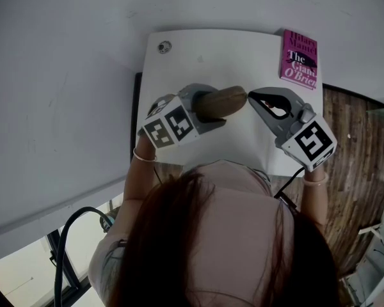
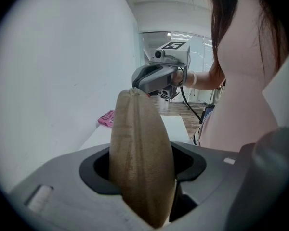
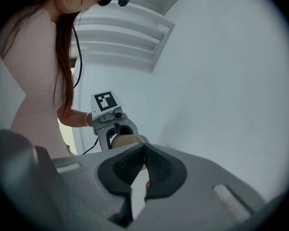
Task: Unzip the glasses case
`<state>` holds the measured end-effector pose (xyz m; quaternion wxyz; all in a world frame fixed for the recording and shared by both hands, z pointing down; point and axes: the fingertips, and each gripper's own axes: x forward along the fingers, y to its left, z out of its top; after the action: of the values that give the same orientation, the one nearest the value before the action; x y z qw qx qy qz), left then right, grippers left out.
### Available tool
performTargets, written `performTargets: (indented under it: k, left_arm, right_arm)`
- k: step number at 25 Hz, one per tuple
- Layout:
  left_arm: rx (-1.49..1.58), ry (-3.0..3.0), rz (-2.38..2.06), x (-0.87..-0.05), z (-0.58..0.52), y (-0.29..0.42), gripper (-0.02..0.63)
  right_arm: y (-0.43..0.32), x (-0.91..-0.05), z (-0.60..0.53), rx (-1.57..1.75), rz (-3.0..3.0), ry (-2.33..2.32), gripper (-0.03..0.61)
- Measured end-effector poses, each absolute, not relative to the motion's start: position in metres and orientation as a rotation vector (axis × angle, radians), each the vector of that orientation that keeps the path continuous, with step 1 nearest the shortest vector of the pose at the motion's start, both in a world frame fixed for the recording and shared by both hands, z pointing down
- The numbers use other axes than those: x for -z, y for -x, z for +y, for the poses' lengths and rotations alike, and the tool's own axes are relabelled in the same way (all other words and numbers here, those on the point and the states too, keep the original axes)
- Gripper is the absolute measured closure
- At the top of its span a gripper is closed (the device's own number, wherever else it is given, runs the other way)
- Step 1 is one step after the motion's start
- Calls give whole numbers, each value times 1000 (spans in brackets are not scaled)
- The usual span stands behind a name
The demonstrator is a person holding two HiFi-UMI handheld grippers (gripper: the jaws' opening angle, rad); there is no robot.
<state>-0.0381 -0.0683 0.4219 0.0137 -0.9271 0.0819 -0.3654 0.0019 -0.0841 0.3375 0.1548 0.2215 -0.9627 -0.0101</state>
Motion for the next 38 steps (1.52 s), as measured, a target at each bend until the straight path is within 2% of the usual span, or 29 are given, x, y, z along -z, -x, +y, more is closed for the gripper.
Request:
performTargets:
  k: [38]
  left_arm:
    - [935,3029,213,-399,-61,34,325]
  right_arm:
    - [-10,-350,-88,-64,-2768,-629,574]
